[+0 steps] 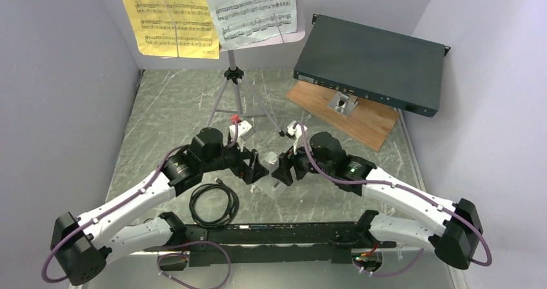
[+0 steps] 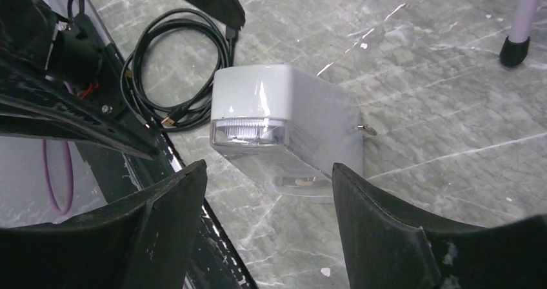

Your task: Set up the instrument practice props

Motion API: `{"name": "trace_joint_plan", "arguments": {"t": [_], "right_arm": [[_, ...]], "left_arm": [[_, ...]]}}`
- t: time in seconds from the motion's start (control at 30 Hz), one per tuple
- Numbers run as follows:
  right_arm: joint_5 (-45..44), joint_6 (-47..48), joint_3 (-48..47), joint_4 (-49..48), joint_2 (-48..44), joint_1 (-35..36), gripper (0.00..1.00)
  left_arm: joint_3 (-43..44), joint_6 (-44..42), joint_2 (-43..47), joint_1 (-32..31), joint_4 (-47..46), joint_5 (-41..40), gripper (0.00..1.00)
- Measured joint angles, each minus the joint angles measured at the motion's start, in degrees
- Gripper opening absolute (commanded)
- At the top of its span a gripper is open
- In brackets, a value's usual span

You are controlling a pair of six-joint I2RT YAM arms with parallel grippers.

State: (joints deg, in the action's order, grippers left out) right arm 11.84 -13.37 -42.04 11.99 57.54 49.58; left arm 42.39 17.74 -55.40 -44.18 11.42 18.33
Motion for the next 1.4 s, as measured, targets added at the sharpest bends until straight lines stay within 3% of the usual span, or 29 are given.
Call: {"name": "trace_joint_plan", "arguments": {"t": [0.13, 0.23, 0.37, 0.53, 0.67, 0.77, 0.9, 1.03, 1.33, 1.4], "right_arm": [[-1.0, 0.3, 0.0, 0.2, 1.8, 0.0, 0.77], [-3.3, -0.2, 0.6, 0.0, 1.3, 0.0, 0.82], [-6.1, -0.8, 2.2, 0.8, -2.5, 0.0, 0.85], [-9.2, -1.2, 3.7, 1.8, -11.0, 0.0, 0.87], [-12.0, -1.3, 4.9, 2.3, -16.0, 0.0, 0.88], [-13.7, -1.5, 5.8, 3.2, -18.3, 0.0, 0.88], [-15.0, -1.8, 7.0, 4.4, -20.3, 0.0, 0.88], [-15.2, -1.9, 8.3, 4.9, -21.5, 0.0, 0.88], [-15.4, -2.3, 9.0, 5.5, -24.3, 0.0, 0.88], [-15.4, -2.4, 9.1, 5.6, -24.7, 0.0, 0.88]], "left_arm": [[0.7, -3.8, 0.3, 0.0, 1.9, -1.0, 0.98], [0.8, 0.5, 0.2, 0.0, 2.4, -4.4, 0.96], [8.3, 17.0, -5.7, 0.0, 11.0, -8.7, 0.99], [20.8, 34.6, -16.3, 0.2, 20.5, -7.8, 1.0], [22.4, 46.4, -17.8, -0.4, 25.4, -7.6, 1.0], [25.1, 54.8, -19.2, -1.7, 31.8, -7.6, 0.99], [35.4, 62.8, -25.6, -2.8, 42.1, -7.8, 1.0], [40.0, 68.7, -30.7, -3.4, 46.4, -8.0, 0.99], [41.5, 76.7, -38.4, -4.6, 53.5, -12.9, 0.84], [41.5, 77.8, -38.8, -4.8, 53.7, -13.8, 0.74]]}}
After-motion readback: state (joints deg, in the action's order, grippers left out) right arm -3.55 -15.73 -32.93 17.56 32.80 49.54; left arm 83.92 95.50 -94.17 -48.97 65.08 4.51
